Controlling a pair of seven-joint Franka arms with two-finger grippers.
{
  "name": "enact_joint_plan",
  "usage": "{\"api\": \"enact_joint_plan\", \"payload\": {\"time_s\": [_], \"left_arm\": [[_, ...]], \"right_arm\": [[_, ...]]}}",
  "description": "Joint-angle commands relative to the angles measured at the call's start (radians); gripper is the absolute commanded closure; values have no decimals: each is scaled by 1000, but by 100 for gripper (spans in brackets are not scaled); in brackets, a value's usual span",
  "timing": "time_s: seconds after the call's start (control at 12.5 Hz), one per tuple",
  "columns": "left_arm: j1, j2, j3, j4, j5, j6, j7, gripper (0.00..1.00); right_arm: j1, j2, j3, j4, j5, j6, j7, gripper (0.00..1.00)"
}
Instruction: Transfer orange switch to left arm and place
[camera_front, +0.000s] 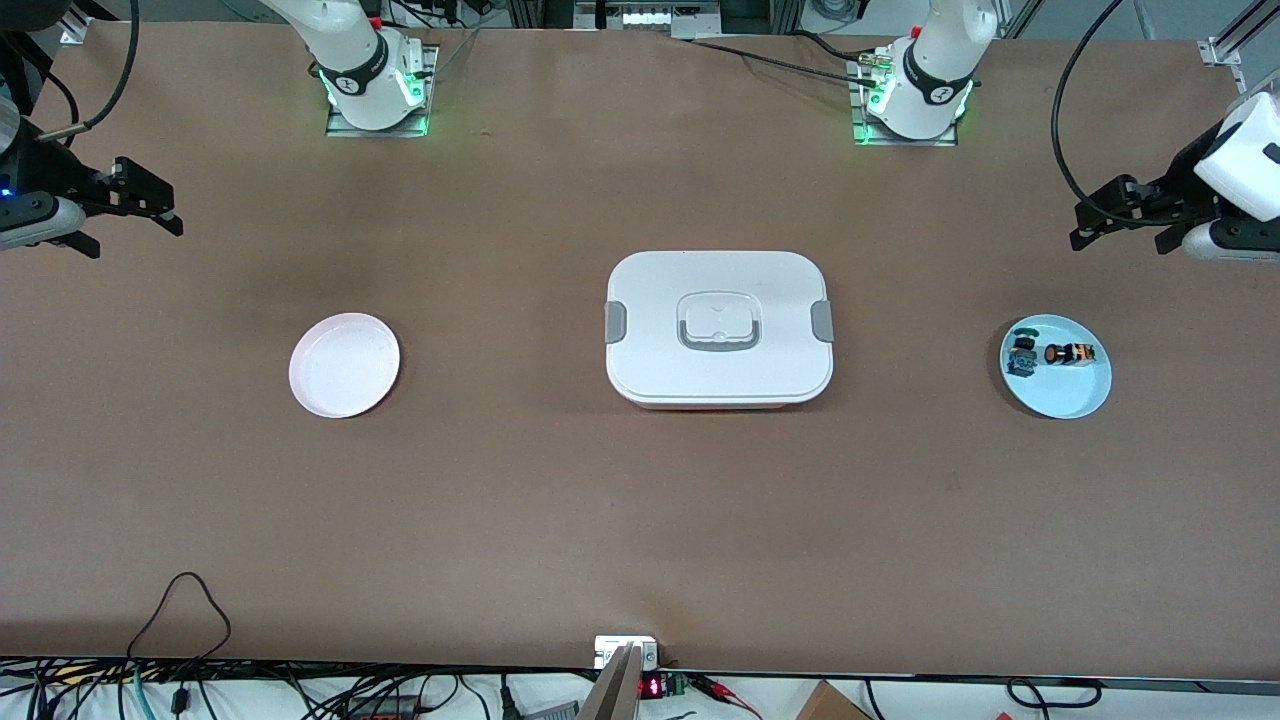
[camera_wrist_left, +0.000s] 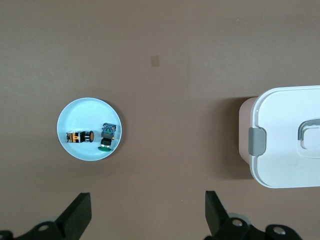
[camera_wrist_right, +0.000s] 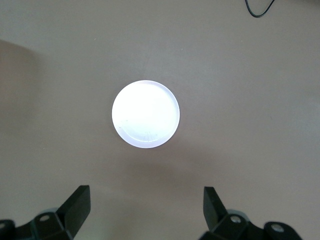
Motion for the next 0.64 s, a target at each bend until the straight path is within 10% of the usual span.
{"api": "enact_joint_plan", "payload": {"time_s": [0.0, 0.56], "left_arm": [[5, 55, -8, 78, -4, -56, -7, 0], [2, 37, -19, 60, 47, -7, -46, 0]], "right_arm": [[-2, 2, -4, 14, 18, -8, -10, 0], [2, 2, -2, 14, 18, -10, -10, 0]]}}
